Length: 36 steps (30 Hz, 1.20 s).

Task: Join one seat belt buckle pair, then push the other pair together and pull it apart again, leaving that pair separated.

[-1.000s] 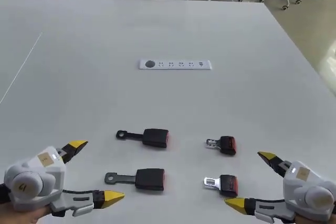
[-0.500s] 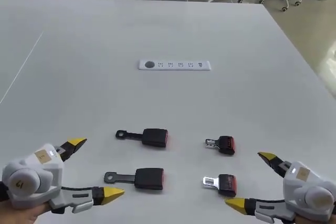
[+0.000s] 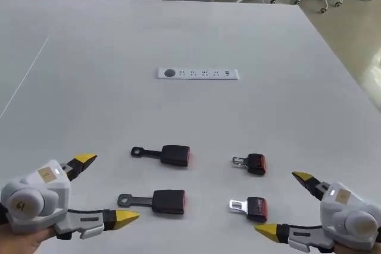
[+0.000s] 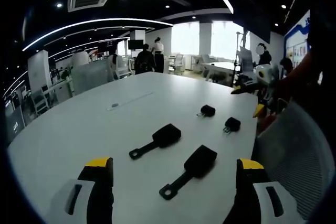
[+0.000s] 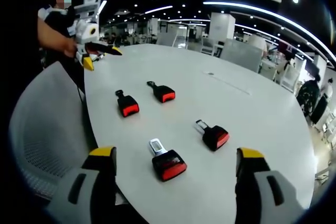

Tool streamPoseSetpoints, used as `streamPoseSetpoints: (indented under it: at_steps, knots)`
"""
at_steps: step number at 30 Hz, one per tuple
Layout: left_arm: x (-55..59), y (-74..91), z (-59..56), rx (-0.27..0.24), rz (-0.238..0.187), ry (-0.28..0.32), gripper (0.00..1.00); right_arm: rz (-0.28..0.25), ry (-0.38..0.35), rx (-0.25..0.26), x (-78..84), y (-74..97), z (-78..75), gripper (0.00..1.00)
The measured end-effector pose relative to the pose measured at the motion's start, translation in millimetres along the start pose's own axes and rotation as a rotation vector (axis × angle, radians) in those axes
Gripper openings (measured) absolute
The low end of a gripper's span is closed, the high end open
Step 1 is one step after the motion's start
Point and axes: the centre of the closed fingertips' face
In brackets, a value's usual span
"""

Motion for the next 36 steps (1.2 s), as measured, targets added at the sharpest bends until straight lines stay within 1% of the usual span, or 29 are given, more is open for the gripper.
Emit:
streamPoseSetpoints:
  at_steps: [8, 24, 30, 34, 36]
  knots:
    - [-1.5, -0.4, 0.4, -0.001, 0.001, -0.002, 1.0, -0.002, -0.004, -0.001, 0.3, 0.3, -1.1, 0.96]
    - [-4.9, -0.8, -7.3, 0.005, 0.01, -0.011, 1.0, 0.001, -0.006, -0.009, 2.1, 1.2, 0.3, 0.95]
    - [-4.7, -4.7, -8.7, 0.019, 0.02, -0.025, 1.0, 0.009, -0.008, -0.019, 4.8, 1.4, 0.6, 0.94]
    - [-4.9, -9.6, -12.2, 0.034, 0.028, -0.039, 1.0, 0.019, -0.005, -0.033, 7.2, 0.2, 1.6, 0.94]
    - [-2.8, -12.5, -11.4, 0.044, 0.036, -0.045, 0.99, 0.022, -0.009, -0.041, 8.5, -1.0, 1.7, 0.93]
Point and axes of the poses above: the centre of the closed fingertips' face, and the gripper's own axes: y roughly backward along the fingers, z roughly to its left, x roughly out of its underside, and after that the axes turned 4 degrees about x, right-handed
